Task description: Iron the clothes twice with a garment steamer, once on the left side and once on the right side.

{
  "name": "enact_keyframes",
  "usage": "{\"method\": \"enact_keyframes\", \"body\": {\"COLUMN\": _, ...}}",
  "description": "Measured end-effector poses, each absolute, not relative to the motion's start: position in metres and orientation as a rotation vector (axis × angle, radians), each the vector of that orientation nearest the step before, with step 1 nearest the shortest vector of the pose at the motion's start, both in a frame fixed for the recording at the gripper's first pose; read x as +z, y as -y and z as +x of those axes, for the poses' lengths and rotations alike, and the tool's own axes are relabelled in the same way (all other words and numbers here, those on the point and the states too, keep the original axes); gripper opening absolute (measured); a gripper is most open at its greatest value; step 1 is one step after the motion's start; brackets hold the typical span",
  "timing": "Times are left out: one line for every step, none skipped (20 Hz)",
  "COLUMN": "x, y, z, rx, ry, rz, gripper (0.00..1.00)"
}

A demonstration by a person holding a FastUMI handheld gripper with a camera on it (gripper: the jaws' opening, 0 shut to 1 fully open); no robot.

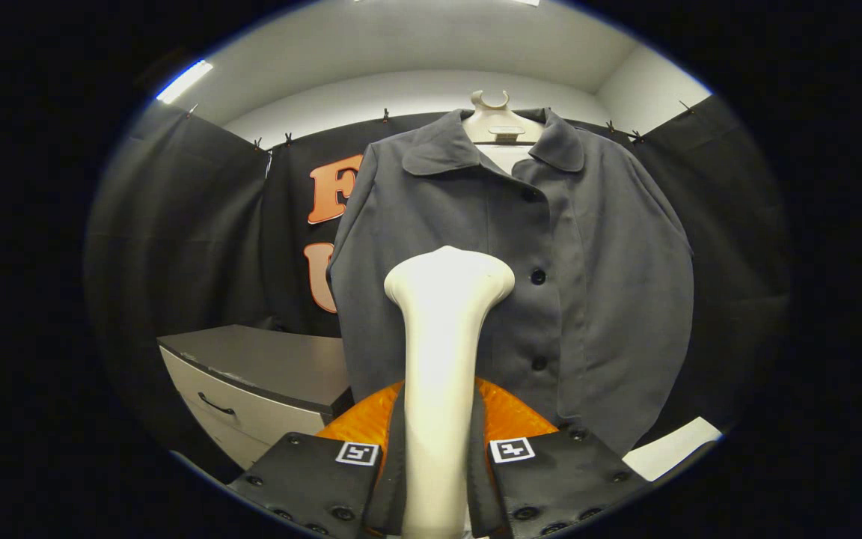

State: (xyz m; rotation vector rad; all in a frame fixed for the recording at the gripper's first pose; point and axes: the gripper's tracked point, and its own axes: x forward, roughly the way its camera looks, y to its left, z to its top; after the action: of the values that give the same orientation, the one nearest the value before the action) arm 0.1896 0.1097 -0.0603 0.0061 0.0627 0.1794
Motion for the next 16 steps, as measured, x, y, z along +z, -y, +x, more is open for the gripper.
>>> {"method": "enact_keyframes", "body": {"x": -0.066, "y": -0.109, "z": 0.185, "rx": 0.179, "ry": -0.069, "rz": 0.006, "gripper": 0.4}}
{"method": "enact_keyframes", "body": {"x": -0.072, "y": -0.108, "z": 0.182, "rx": 0.177, "ry": -0.074, "rz": 0.008, "gripper": 0.4}}
{"method": "enact_keyframes", "body": {"x": -0.078, "y": -0.108, "z": 0.178, "rx": 0.174, "ry": -0.079, "rz": 0.009, "gripper": 0.4}}
{"method": "enact_keyframes", "body": {"x": -0.085, "y": -0.107, "z": 0.175, "rx": 0.173, "ry": -0.085, "rz": 0.008, "gripper": 0.4}}
{"method": "enact_keyframes", "body": {"x": -0.092, "y": -0.107, "z": 0.173, "rx": 0.171, "ry": -0.092, "rz": 0.008, "gripper": 0.4}}
{"method": "enact_keyframes", "body": {"x": -0.101, "y": -0.107, "z": 0.17, "rx": 0.174, "ry": -0.102, "rz": 0.01, "gripper": 0.4}}
{"method": "enact_keyframes", "body": {"x": -0.108, "y": -0.108, "z": 0.166, "rx": 0.178, "ry": -0.112, "rz": 0.014, "gripper": 0.4}}
{"method": "enact_keyframes", "body": {"x": -0.116, "y": -0.109, "z": 0.163, "rx": 0.181, "ry": -0.122, "rz": 0.014, "gripper": 0.4}}
{"method": "enact_keyframes", "body": {"x": -0.124, "y": -0.11, "z": 0.161, "rx": 0.183, "ry": -0.132, "rz": 0.01, "gripper": 0.4}}
{"method": "enact_keyframes", "body": {"x": -0.134, "y": -0.11, "z": 0.156, "rx": 0.183, "ry": -0.141, "rz": 0.006, "gripper": 0.4}}
{"method": "enact_keyframes", "body": {"x": -0.141, "y": -0.109, "z": 0.153, "rx": 0.183, "ry": -0.148, "rz": 0.004, "gripper": 0.4}}
{"method": "enact_keyframes", "body": {"x": -0.148, "y": -0.11, "z": 0.15, "rx": 0.181, "ry": -0.158, "rz": 0.004, "gripper": 0.4}}
{"method": "enact_keyframes", "body": {"x": -0.157, "y": -0.11, "z": 0.147, "rx": 0.182, "ry": -0.17, "rz": 0.006, "gripper": 0.4}}
{"method": "enact_keyframes", "body": {"x": -0.166, "y": -0.11, "z": 0.145, "rx": 0.182, "ry": -0.184, "rz": 0.007, "gripper": 0.4}}
{"method": "enact_keyframes", "body": {"x": -0.175, "y": -0.11, "z": 0.141, "rx": 0.181, "ry": -0.199, "rz": 0.009, "gripper": 0.4}}
{"method": "enact_keyframes", "body": {"x": -0.184, "y": -0.11, "z": 0.139, "rx": 0.179, "ry": -0.212, "rz": 0.008, "gripper": 0.4}}
